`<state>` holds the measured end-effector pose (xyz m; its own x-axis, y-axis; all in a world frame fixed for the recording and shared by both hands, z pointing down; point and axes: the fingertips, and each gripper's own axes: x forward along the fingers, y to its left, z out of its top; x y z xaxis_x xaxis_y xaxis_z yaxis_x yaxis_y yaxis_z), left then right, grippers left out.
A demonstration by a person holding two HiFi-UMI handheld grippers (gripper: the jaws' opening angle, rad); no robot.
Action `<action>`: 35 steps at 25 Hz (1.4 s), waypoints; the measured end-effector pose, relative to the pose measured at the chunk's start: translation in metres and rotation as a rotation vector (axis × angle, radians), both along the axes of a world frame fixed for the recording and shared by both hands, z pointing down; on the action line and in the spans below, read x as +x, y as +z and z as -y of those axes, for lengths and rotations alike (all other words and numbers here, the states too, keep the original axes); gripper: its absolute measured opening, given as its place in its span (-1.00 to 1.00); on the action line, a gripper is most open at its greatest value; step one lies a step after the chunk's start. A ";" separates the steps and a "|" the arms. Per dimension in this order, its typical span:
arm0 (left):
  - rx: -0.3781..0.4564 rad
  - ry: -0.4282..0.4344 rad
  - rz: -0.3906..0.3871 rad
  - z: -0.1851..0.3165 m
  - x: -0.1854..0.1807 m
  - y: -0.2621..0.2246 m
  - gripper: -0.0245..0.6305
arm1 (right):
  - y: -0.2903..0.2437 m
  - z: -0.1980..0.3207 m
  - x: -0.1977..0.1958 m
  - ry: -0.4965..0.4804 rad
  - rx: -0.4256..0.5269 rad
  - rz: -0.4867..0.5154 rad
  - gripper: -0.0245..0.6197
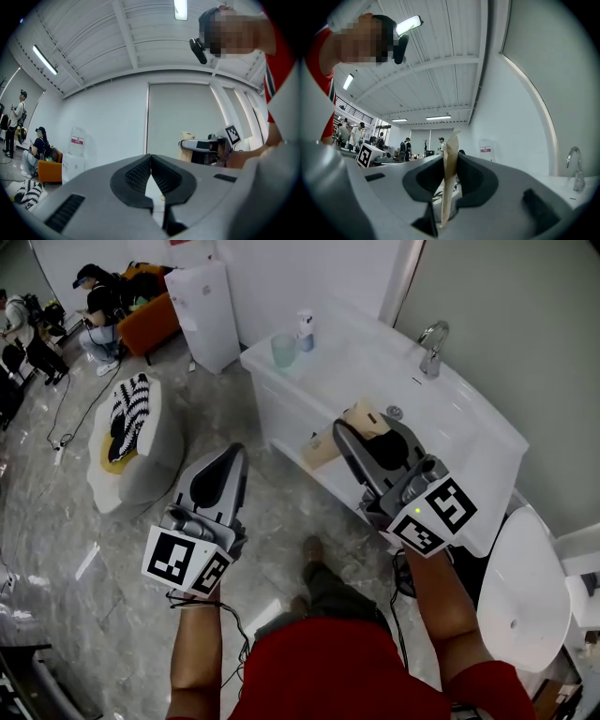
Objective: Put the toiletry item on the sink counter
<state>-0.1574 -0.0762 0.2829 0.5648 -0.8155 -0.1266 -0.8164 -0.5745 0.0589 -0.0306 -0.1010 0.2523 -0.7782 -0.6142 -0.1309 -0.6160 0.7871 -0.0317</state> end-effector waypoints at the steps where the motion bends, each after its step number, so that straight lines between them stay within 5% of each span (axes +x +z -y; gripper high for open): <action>1: 0.002 -0.004 0.003 0.011 -0.001 0.000 -0.87 | 0.000 0.011 -0.001 -0.003 0.003 0.002 -0.66; 12: 0.002 -0.050 0.021 0.186 0.002 -0.013 -0.87 | -0.010 0.186 -0.004 -0.061 0.032 -0.008 -0.66; 29: -0.008 -0.052 0.001 0.233 0.013 0.003 -0.86 | -0.002 0.235 -0.006 -0.055 0.030 0.012 -0.66; 35: -0.015 -0.021 0.008 0.330 -0.010 0.014 -0.86 | 0.017 0.333 -0.030 -0.010 0.010 -0.001 -0.66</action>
